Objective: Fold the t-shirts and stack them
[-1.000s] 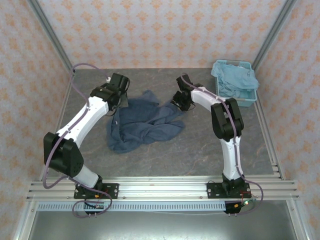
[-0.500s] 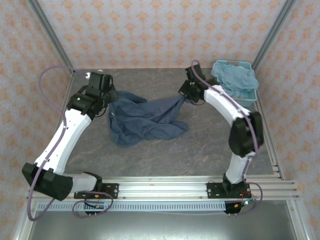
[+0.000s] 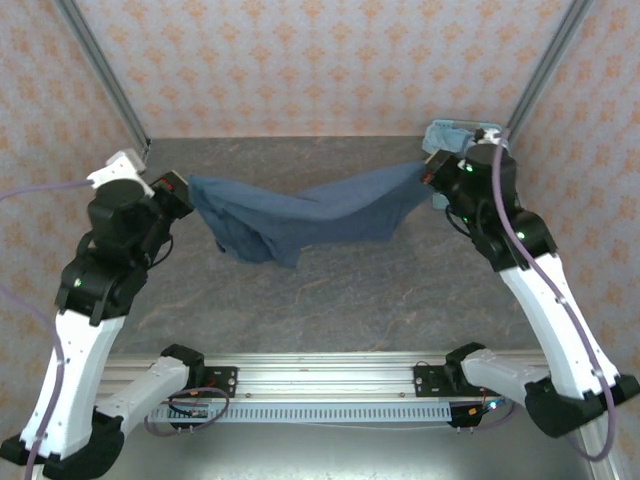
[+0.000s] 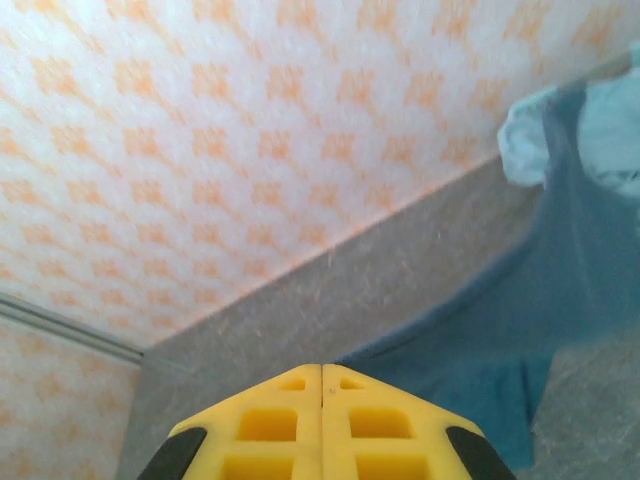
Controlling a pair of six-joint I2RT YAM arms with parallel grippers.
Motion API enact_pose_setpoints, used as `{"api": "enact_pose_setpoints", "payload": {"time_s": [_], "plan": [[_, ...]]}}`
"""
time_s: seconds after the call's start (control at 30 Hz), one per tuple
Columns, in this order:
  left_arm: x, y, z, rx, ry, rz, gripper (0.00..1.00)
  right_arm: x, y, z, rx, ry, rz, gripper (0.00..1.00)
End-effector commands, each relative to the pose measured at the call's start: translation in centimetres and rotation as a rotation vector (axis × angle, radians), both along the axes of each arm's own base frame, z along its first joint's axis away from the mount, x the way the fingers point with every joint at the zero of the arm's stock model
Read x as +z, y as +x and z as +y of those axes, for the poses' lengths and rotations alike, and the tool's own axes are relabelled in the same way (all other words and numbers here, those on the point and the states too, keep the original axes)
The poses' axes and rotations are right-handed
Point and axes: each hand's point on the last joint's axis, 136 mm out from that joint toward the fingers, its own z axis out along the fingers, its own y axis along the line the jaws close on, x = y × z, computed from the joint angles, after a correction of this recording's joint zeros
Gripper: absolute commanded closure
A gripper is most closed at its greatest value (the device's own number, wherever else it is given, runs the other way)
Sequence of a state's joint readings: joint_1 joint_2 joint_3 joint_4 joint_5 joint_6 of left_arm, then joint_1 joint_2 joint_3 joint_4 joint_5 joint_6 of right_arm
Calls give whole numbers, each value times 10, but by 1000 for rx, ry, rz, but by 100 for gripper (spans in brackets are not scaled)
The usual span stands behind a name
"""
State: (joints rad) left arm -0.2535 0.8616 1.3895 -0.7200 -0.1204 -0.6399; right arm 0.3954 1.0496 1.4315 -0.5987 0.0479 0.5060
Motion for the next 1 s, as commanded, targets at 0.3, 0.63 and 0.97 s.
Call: {"api": "enact_pose_setpoints", "payload": {"time_s": [0.3, 0.63, 0.97], "plan": [[57, 81, 13, 161, 98, -33, 100, 35, 104, -13, -108, -22, -56, 100], [-94, 270, 42, 93, 38, 362, 77, -118, 293, 11, -6, -36, 322, 77], [-195, 167, 36, 112, 171, 774, 41, -175, 240, 45, 94, -49, 556, 48]]}}
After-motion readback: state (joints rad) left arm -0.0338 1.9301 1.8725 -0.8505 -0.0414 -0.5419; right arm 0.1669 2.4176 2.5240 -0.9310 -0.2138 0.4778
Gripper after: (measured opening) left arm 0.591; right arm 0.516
